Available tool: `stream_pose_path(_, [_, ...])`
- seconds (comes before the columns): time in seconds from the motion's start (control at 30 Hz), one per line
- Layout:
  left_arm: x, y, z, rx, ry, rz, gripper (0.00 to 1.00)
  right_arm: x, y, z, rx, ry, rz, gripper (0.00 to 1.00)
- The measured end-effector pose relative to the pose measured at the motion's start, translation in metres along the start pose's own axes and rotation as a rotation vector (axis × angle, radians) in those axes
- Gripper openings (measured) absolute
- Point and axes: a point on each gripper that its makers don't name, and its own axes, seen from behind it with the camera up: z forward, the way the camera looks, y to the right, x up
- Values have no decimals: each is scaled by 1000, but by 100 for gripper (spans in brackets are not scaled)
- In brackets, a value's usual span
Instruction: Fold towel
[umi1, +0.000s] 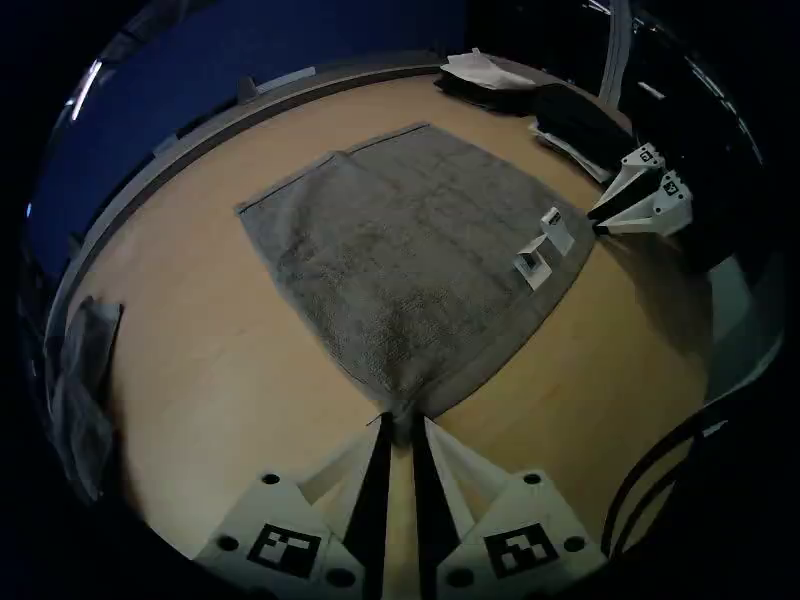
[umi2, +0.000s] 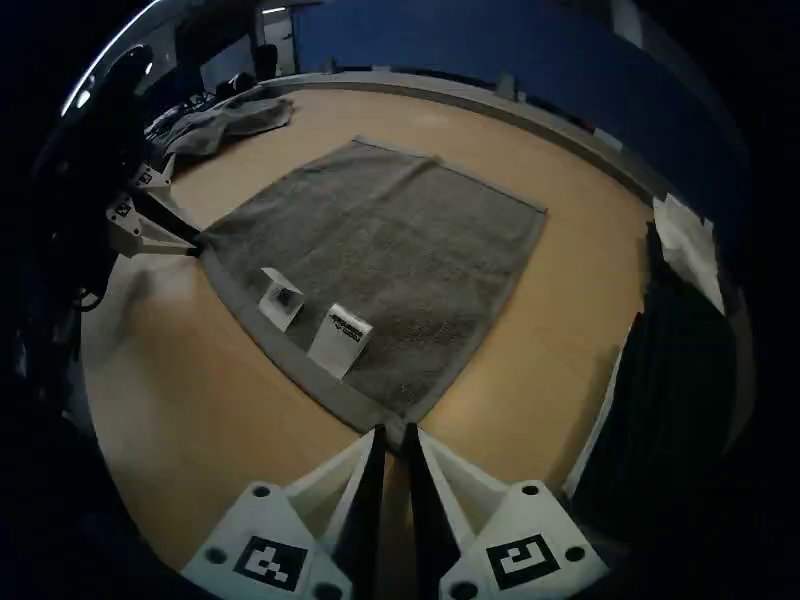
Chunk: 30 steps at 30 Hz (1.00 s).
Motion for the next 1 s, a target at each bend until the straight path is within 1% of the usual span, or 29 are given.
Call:
stream_pose_path(0.1, [0, 1, 0, -3, -1, 4, 14, 1, 0, -1, 2, -1, 4, 12])
stream_pose_path(0.27, [1, 2, -1, -1, 0, 8, 13, 2, 1, -4, 0, 1, 4, 11])
stream_pose_path(0.43, [4, 2, -5, -2, 5, 8, 13, 5, 2, -8, -3, 11, 4, 10])
stream_pose_path(0.7, [13, 2, -17, 8, 21, -8, 13, 20, 2, -24, -4, 58, 38, 9])
stream_pose_path(1.0, [24, 5, -38, 21, 42, -41, 13, 35, -4, -50, -5, 89, 34, 9])
